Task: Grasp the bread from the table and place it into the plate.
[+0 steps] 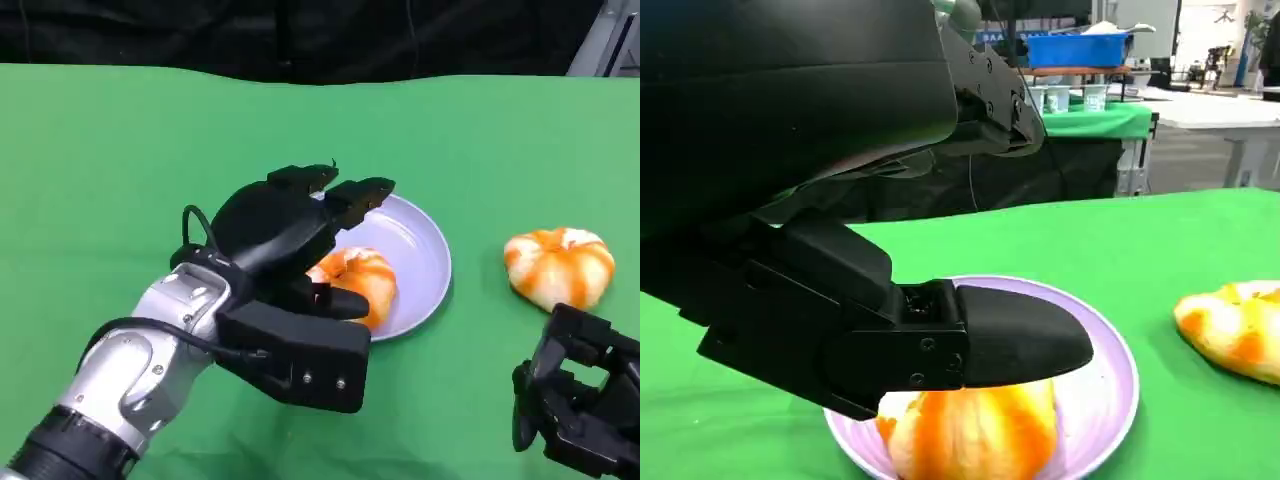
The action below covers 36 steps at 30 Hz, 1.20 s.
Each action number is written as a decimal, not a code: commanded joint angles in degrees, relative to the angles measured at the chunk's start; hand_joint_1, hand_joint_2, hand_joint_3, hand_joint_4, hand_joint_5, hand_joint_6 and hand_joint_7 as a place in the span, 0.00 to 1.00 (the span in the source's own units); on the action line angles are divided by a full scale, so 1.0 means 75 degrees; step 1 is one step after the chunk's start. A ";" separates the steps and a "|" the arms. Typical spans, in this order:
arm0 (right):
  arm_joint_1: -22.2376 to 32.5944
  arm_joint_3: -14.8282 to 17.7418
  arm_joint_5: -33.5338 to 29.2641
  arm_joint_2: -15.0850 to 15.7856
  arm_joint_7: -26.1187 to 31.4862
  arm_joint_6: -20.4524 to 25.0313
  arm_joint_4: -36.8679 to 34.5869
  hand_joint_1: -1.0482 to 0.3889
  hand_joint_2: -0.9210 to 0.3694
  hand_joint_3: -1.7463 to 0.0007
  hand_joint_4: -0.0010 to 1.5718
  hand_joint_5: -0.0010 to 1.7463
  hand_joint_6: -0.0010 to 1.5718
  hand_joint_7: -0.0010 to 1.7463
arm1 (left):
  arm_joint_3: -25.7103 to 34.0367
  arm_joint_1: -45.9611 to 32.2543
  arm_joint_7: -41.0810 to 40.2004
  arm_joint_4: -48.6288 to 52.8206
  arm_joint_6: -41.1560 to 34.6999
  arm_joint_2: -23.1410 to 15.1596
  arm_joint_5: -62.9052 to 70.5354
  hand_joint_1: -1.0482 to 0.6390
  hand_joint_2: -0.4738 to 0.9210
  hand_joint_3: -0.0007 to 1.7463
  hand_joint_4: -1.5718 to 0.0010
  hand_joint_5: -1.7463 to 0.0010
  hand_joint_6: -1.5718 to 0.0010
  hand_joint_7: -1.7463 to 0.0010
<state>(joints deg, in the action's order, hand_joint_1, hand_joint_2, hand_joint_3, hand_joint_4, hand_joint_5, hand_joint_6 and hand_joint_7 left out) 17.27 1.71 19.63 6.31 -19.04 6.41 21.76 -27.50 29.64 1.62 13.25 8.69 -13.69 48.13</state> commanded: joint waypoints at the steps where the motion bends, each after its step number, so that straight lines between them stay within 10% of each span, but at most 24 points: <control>1: 0.0033 0.0028 0.0046 0.0047 -0.0013 -0.0052 0.0103 0.70 0.12 0.53 0.52 1.00 0.46 0.89 | 0.0159 -0.0124 -0.0083 -0.0194 -0.0038 -0.0041 -0.0188 0.03 1.00 0.36 0.84 0.98 0.87 0.99; 9: 0.0040 -0.0040 -0.0026 0.0001 0.0053 -0.0088 0.0127 0.69 0.12 0.53 0.52 1.00 0.46 0.89 | 0.1252 -0.0974 0.0207 -0.1111 -0.0010 0.0565 -0.2467 0.45 1.00 0.09 0.64 0.95 0.72 0.98; 12: 0.0023 -0.0079 -0.0047 -0.0046 0.0088 -0.0129 0.0101 0.69 0.12 0.52 0.52 1.00 0.46 0.90 | 0.1817 -0.1420 0.1061 -0.1865 -0.0308 0.0558 -0.4066 0.61 1.00 0.19 0.48 0.91 0.58 0.95; 16: -0.0003 -0.0117 -0.0043 -0.0078 0.0133 -0.0096 0.0074 0.69 0.13 0.52 0.53 1.00 0.46 0.90 | 0.2662 -0.2350 0.2764 -0.3368 -0.1311 -0.0027 -0.6448 0.67 0.80 0.59 0.32 0.39 0.22 0.72; 22: -0.0129 -0.0121 -0.0170 -0.0043 0.0173 -0.0124 -0.0059 0.69 0.13 0.51 0.53 1.00 0.46 0.90 | 0.4042 -0.4316 0.3897 -0.4945 -0.2297 -0.0718 -0.8991 0.66 0.67 0.82 0.41 0.04 0.41 0.14; 33: -0.0231 -0.0060 -0.0158 -0.0018 0.0145 -0.0087 -0.0158 0.69 0.14 0.50 0.53 1.00 0.46 0.91 | 0.4730 -0.5491 0.4141 -0.5315 -0.2360 -0.0905 -0.9874 0.71 0.71 0.80 0.44 0.00 0.47 0.08; 36: -0.0433 0.0163 -0.0045 0.0127 -0.0043 -0.0119 -0.0546 0.68 0.14 0.50 0.53 1.00 0.46 0.90 | 0.4912 -0.6955 0.4049 -0.4790 -0.1745 -0.0303 -0.9826 0.71 0.76 0.78 0.40 0.00 0.48 0.02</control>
<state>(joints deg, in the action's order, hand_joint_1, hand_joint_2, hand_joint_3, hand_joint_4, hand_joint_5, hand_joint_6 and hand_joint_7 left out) 15.07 1.10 18.61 5.81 -18.74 5.88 19.69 8.18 -15.13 32.43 -25.68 -6.49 -18.20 -25.49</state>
